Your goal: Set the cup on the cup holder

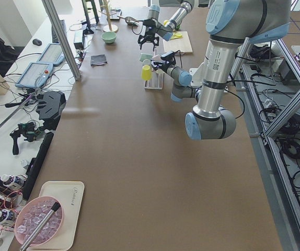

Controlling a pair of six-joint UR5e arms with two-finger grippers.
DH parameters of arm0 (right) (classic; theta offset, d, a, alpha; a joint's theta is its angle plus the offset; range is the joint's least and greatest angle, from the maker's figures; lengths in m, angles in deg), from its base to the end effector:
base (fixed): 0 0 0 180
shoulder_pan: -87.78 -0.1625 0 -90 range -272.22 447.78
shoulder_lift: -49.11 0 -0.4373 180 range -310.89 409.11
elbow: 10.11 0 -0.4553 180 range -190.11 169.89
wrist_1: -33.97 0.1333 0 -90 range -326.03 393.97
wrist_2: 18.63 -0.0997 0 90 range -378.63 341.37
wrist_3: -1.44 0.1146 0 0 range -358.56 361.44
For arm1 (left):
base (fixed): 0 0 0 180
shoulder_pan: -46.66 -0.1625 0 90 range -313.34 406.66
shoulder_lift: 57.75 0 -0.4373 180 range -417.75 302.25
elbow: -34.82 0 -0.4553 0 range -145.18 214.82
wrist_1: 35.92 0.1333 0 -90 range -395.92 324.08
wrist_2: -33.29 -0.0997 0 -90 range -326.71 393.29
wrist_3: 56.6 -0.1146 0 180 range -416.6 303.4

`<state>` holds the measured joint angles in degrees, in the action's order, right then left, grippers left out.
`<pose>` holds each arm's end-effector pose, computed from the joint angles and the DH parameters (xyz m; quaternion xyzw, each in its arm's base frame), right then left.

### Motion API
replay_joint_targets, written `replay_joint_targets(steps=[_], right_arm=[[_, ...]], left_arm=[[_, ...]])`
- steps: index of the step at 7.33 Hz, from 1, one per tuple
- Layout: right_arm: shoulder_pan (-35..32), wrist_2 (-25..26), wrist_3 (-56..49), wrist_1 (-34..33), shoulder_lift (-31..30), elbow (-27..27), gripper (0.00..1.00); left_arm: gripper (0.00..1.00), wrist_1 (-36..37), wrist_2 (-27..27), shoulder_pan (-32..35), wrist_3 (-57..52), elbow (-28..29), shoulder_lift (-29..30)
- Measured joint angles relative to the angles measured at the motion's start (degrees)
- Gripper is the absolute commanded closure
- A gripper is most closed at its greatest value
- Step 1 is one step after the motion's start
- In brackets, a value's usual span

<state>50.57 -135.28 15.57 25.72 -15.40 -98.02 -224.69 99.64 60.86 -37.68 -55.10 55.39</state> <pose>-0.4911 -0.4758 0.2534 0.5675 -0.5429 -0.3685 0.4974 0.5642 -0.3277 0.2462 0.6527 0.5617 0.0691 0.5037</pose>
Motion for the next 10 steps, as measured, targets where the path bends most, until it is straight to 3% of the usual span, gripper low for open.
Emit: replay_joint_targets(steps=[1,2,3,8,10], right_arm=[[-0.73,-1.02,0.02,-1.76,0.19,-0.11,0.00],[-1.97,-3.21,0.02,-4.45,0.47,-0.39,0.00],[-3.62,-6.37,0.03,-7.46,0.52,-0.79,0.00],[-17.02,-27.26,-0.14,-28.27,-0.71,-1.44,0.00],[-22.11,-30.93,-0.17,-35.92,-3.80,-1.76,0.00]], left_arm=[[1.00,-0.03,0.00,0.01,0.00,0.23,0.00],[0.78,-0.07,0.00,-0.04,0.03,0.43,-0.03],[0.02,-0.11,0.00,-0.18,0.05,0.65,-0.10],[0.02,-3.14,0.00,-1.40,-1.54,2.30,-0.68],[0.02,-2.83,0.38,-0.88,-1.14,-0.89,-0.74]])
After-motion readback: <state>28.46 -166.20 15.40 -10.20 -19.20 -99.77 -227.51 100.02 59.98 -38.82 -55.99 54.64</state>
